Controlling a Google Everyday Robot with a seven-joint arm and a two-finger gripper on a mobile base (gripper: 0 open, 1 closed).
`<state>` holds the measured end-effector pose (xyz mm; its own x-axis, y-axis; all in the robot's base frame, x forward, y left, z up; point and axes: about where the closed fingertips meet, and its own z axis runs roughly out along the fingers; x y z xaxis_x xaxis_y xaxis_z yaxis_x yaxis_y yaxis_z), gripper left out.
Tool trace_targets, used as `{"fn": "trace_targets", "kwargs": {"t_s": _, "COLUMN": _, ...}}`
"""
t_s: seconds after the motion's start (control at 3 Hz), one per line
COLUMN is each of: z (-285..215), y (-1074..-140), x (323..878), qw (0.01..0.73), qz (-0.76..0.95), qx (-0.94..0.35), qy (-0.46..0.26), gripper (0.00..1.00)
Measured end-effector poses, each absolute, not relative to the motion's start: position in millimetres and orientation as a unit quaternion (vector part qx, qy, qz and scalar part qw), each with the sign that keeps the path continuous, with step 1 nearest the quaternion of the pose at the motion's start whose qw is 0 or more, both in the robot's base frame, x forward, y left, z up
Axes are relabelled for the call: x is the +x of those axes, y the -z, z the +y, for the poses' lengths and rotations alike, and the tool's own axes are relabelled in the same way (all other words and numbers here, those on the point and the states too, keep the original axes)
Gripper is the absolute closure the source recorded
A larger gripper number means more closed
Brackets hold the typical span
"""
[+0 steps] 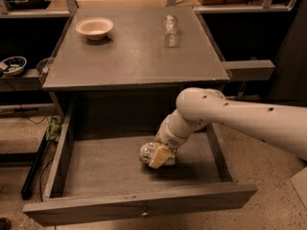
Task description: Pick 7up can from top drawer and place on counter
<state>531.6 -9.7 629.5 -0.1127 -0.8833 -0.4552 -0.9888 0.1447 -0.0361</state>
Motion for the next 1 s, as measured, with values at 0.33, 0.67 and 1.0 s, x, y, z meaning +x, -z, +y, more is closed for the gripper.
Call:
{"fn": "trace_targets", "kwargs": {"t_s": 0.33, "z": -30.7, "y": -691.0, "x": 535.4, "qw": 0.177, "qz": 0.748, "qx": -0.63, "qy": -0.115, "gripper": 1.0}}
{"fn": "trace_targets", "kwargs": {"t_s": 0.67, "z": -46.4, "y": -728.7, "x": 534.7, "qw": 0.17, "qz": 0.756, "qx": -0.624, "qy": -0.094, "gripper": 1.0}}
{"fn": "trace_targets", "kwargs": {"t_s": 1.0, "z": -71.7, "y": -774.8, "x": 527.9, "qw": 0.181, "qz": 0.767, "qx": -0.613, "qy": -0.061, "gripper": 1.0}}
